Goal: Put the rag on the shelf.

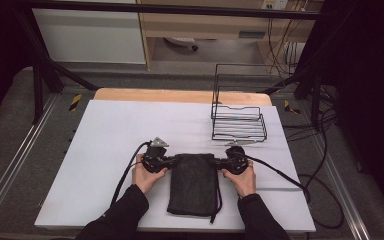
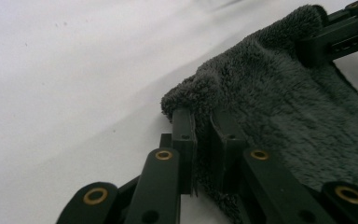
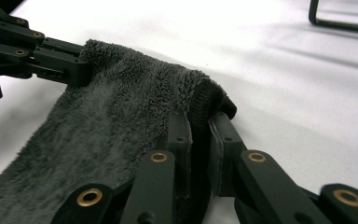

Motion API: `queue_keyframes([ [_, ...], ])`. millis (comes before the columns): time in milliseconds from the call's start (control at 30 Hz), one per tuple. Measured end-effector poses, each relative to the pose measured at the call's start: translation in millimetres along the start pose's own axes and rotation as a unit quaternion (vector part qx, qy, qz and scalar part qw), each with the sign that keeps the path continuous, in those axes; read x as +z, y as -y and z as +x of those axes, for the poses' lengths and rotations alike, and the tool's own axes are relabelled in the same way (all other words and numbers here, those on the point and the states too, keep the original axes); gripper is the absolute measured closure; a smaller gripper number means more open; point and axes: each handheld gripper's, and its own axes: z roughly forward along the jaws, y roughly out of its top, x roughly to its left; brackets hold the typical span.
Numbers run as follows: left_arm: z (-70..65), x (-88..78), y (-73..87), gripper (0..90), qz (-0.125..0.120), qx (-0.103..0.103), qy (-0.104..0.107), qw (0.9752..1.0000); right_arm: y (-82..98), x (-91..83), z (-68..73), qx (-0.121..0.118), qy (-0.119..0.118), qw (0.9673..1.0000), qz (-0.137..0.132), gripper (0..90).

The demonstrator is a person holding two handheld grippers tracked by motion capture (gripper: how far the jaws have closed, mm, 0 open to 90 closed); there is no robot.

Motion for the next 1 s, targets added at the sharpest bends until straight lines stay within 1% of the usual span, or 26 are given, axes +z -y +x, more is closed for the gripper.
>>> queue_keyframes([
  [100,-1.1,-6.5,-1.0,81.3,-0.011,0.005,0.003,0.9999,-0.5,-3.1,1.1,-0.002,-0.005,1.0,-0.006,82.1],
  [133,-2.2,-8.1,-1.1,81.4,-0.015,0.003,0.006,0.9999,-0.7,-5.0,1.8,-0.003,-0.008,0.9999,-0.01,82.2],
  [167,-3.1,-10.3,-1.4,81.4,-0.019,0.005,0.008,0.9998,-1.6,-9.4,3.7,-0.002,-0.015,0.9997,-0.019,82.4],
  [267,-5.9,-17.8,-2.9,81.4,-0.032,0.006,0.014,0.9994,-3.1,-16.7,6.4,-0.001,-0.025,0.9992,-0.031,82.6],
  [300,-8.1,-22.6,-4.4,81.4,-0.041,0.008,0.017,0.999,-3.5,-19.0,7.1,-0.002,-0.026,0.999,-0.035,82.6],
  [367,-9.4,-25.0,-5.4,81.4,-0.045,0.009,0.019,0.9988,-4.5,-23.1,10.5,-0.014,-0.022,0.9989,-0.04,82.6],
  [400,-12.7,-29.4,-7.2,81.5,-0.052,0.015,0.017,0.9984,-5.1,-24.8,12.8,-0.019,-0.021,0.9986,-0.044,82.6],
  [467,-14.3,-31.5,-7.9,81.5,-0.055,0.018,0.018,0.9982,-5.6,-26.7,15.0,-0.023,-0.021,0.9984,-0.048,82.6],
  [500,-15.8,-33.8,-8.6,81.5,-0.059,0.019,0.019,0.9979,-6.7,-30.5,19.2,-0.033,-0.019,0.9978,-0.055,82.7],
  [533,-18.7,-38.5,-10.3,81.5,-0.069,0.023,0.018,0.9972,-7.1,-32.5,20.9,-0.035,-0.019,0.9974,-0.06,82.7],
  [600,-20.1,-41.2,-11.3,81.5,-0.073,0.025,0.02,0.9968,-8.1,-36.6,23.6,-0.044,-0.015,0.9966,-0.068,82.7],
  [633,-21.8,-43.9,-12.3,81.5,-0.078,0.027,0.02,0.9964,-8.1,-36.6,23.6,-0.044,-0.015,0.9966,-0.068,82.7],
  [700,-25.9,-49.1,-14.4,81.6,-0.087,0.036,0.013,0.9955,-10.4,-42.9,27.6,-0.051,-0.014,0.9951,-0.084,82.8],
  [767,-29.2,-53.9,-16.1,81.6,-0.097,0.038,0.013,0.9945,-11.8,-46.7,30.2,-0.057,-0.013,0.9938,-0.094,82.9],
  [800,-30.5,-56.3,-17.0,81.6,-0.1,0.039,0.013,0.9941,-11.8,-46.7,30.2,-0.057,-0.013,0.9938,-0.094,82.9],
  [867,-33.2,-61.1,-18.3,81.6,-0.109,0.042,0.013,0.9931,-13.3,-51.9,33.6,-0.06,-0.01,0.9922,-0.108,83.0],
  [933,-35.6,-65.5,-19.8,81.6,-0.114,0.045,0.012,0.9924,-13.9,-53.6,34.9,-0.062,-0.01,0.9918,-0.111,82.9],
  [1000,-38.3,-69.4,-21.2,81.6,-0.121,0.048,0.011,0.9914,-16.1,-58.9,38.6,-0.07,-0.008,0.9902,-0.121,83.0],
])
